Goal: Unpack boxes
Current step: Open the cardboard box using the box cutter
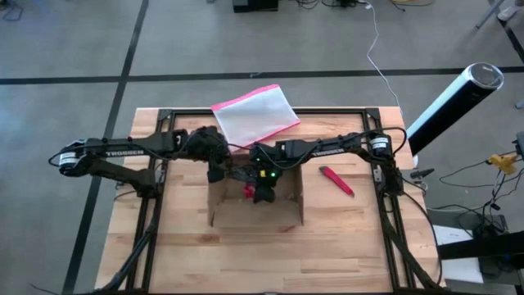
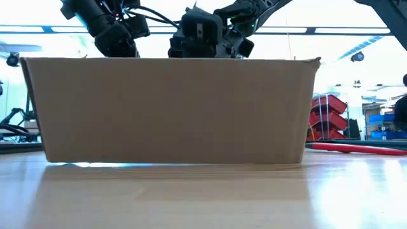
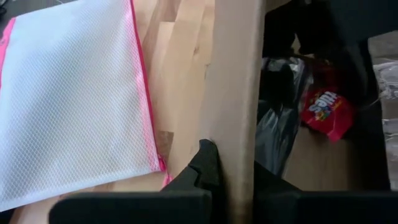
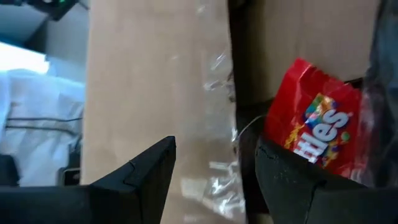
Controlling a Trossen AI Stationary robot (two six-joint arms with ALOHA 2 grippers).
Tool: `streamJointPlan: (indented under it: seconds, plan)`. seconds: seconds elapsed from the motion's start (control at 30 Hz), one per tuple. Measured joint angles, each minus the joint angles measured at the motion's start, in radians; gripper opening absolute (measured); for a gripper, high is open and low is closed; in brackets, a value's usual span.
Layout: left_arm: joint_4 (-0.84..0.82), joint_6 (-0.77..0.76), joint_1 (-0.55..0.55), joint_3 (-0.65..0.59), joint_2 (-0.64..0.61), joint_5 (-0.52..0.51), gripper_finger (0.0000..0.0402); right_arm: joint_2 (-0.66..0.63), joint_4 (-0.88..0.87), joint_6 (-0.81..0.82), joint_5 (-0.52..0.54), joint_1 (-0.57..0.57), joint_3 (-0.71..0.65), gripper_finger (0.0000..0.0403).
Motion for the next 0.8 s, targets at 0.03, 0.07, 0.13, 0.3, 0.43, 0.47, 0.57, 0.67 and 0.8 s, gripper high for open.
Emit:
streamJointPlan:
  seconds: [0.03,0.07,0.13,0.3,0.43,0.47,0.57,0.67,0.8]
  plan:
    - [0.0,0.0,0.0,0.001,0.0,0.0,0.0,0.0,0.0,-0.002,0.014,0.0,0.0,0.0199]
    - [0.0,0.0,0.0,0.002,0.0,0.0,0.0,0.0,0.0,-0.002,0.023,0.0,0.0,0.02]
    - [-0.001,0.0,0.0,0.005,0.0,0.0,0.0,0.0,-0.001,-0.002,0.045,0.001,0.0,0.0204]
    - [0.001,-0.003,0.0,0.005,-0.001,0.001,0.0,0.0,-0.009,-0.014,0.115,0.002,0.0,0.0224]
    - [0.004,-0.002,0.0,0.007,-0.001,-0.005,0.0,0.0,-0.032,-0.013,0.108,0.002,-0.001,0.024]
    - [0.009,0.0,0.0,0.009,-0.002,-0.005,0.0,0.0,-0.038,-0.017,0.103,0.002,-0.001,0.0242]
    - [0.01,0.001,0.0,0.01,-0.002,-0.009,0.0,0.0,-0.041,-0.012,0.058,0.0,-0.002,0.0244]
    - [0.011,0.001,0.001,0.01,-0.002,-0.007,0.0,0.0,-0.055,-0.011,0.002,0.001,-0.001,0.0237]
    - [0.013,0.001,0.004,0.01,-0.002,-0.015,0.0,0.0,-0.062,-0.009,-0.072,0.008,-0.002,0.0222]
